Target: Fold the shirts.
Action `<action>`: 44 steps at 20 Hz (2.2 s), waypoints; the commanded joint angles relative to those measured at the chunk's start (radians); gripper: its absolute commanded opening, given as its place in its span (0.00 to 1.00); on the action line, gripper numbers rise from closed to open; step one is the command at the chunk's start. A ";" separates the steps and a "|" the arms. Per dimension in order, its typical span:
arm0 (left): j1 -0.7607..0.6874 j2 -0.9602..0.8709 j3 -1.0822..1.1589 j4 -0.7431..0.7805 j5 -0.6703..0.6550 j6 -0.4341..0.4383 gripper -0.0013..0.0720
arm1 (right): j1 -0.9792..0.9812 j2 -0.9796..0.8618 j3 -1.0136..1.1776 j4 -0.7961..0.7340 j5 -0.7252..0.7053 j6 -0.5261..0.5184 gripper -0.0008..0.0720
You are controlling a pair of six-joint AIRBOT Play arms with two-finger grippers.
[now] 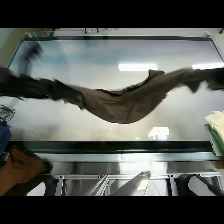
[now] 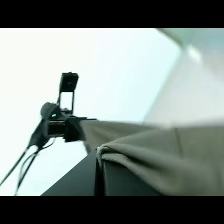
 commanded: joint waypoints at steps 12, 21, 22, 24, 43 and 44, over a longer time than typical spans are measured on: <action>0.048 0.031 0.793 0.542 -0.092 -0.163 0.05 | -0.156 0.131 0.778 -0.273 -0.508 0.163 0.04; 0.294 -0.558 0.530 0.254 -0.071 -0.185 0.05 | 0.388 -0.421 0.699 -0.822 -0.615 0.163 0.04; 0.304 -0.598 0.485 0.254 -0.064 -0.176 0.05 | 0.415 -0.482 0.699 -0.821 -0.656 0.163 0.04; 0.310 -0.682 0.395 0.254 -0.070 -0.138 0.05 | 0.459 -0.590 0.699 -0.821 -0.718 0.163 0.04; 0.202 -0.611 0.640 0.112 0.176 -0.068 0.05 | 0.502 -0.381 0.699 -0.789 -0.536 0.190 0.04; 0.172 -0.514 0.586 0.104 0.182 -0.066 0.05 | 0.494 -0.318 0.697 -0.800 -0.472 0.192 0.04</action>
